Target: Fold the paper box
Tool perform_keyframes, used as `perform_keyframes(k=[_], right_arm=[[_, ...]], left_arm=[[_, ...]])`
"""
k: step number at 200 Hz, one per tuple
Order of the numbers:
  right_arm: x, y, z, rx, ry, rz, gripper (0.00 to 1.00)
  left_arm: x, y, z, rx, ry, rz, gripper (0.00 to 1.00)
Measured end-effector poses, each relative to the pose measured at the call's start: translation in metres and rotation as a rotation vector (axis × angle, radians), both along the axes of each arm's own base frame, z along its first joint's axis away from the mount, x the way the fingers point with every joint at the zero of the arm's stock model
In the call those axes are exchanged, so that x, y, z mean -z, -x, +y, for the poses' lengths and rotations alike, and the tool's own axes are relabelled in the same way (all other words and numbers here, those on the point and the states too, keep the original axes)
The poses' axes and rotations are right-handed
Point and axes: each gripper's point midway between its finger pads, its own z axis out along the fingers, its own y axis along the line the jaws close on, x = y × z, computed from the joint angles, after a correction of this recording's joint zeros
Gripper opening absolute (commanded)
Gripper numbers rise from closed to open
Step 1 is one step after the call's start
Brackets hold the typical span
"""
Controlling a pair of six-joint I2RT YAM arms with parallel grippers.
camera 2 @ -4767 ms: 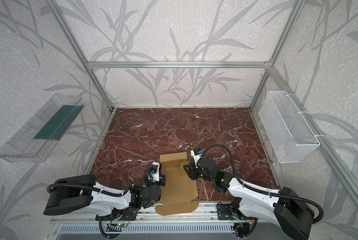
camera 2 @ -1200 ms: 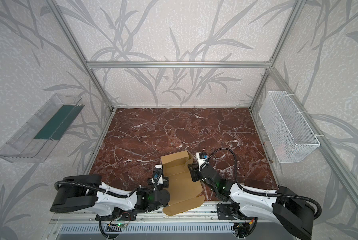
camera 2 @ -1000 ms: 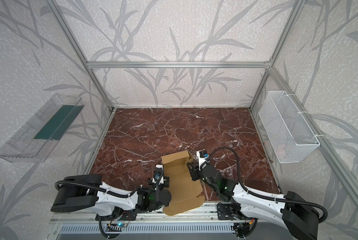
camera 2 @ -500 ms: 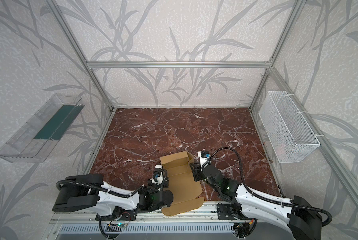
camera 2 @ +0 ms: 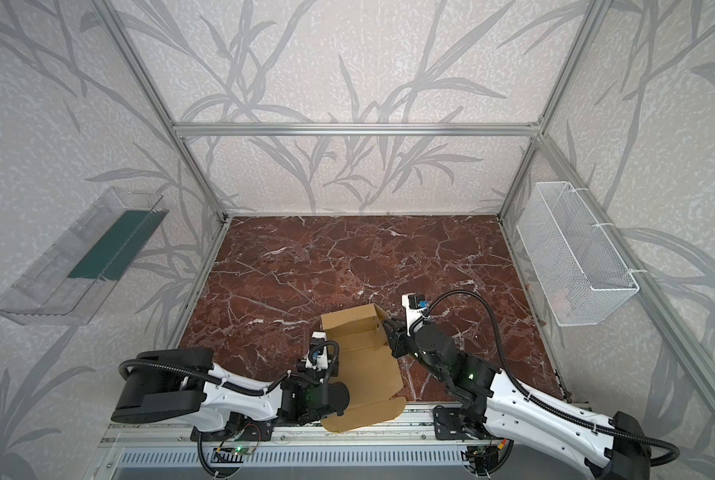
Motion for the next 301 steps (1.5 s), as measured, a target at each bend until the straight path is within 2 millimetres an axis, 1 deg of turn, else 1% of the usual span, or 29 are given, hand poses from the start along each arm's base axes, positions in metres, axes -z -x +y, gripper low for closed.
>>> perform_keyframes(k=[26, 47, 61, 88, 101, 117, 143, 225, 246, 271, 289, 301], right_arm=[[-0.023, -0.007, 0.009, 0.000, 0.012, -0.014, 0.32], [-0.030, -0.013, 0.018, -0.007, 0.040, -0.018, 0.32], [-0.026, -0.016, 0.022, -0.012, 0.072, -0.013, 0.32], [-0.002, -0.020, 0.026, -0.018, 0.172, 0.022, 0.32], [0.006, -0.021, 0.025, -0.017, 0.205, 0.032, 0.32], [0.009, -0.021, 0.024, -0.012, 0.226, 0.027, 0.32], [0.009, -0.022, 0.022, 0.000, 0.246, 0.012, 0.32], [0.029, -0.021, 0.025, 0.013, 0.359, 0.000, 0.32], [0.030, -0.020, 0.027, 0.021, 0.378, -0.011, 0.32], [0.022, -0.019, 0.025, 0.027, 0.377, -0.021, 0.34], [0.012, -0.015, 0.018, 0.028, 0.360, -0.029, 0.37], [0.001, -0.012, 0.012, 0.031, 0.335, -0.042, 0.38]], left_arm=[[0.001, 0.002, -0.002, -0.003, -0.012, -0.016, 0.00], [0.001, 0.003, -0.005, -0.005, -0.020, -0.032, 0.00], [0.001, 0.005, -0.009, 0.001, -0.020, -0.041, 0.00], [0.003, 0.008, -0.011, -0.003, -0.017, -0.069, 0.00], [0.003, 0.010, -0.012, -0.010, -0.011, -0.085, 0.00], [0.005, 0.013, -0.014, -0.031, -0.023, -0.104, 0.00], [0.004, 0.016, -0.024, -0.024, -0.004, -0.107, 0.00], [0.004, 0.016, -0.025, -0.021, 0.024, -0.107, 0.00], [0.004, 0.016, -0.024, -0.020, 0.031, -0.106, 0.00], [0.004, 0.017, -0.024, -0.020, 0.041, -0.107, 0.00], [0.004, 0.017, -0.024, -0.020, 0.043, -0.107, 0.00], [0.004, 0.017, -0.024, -0.020, 0.044, -0.107, 0.00]])
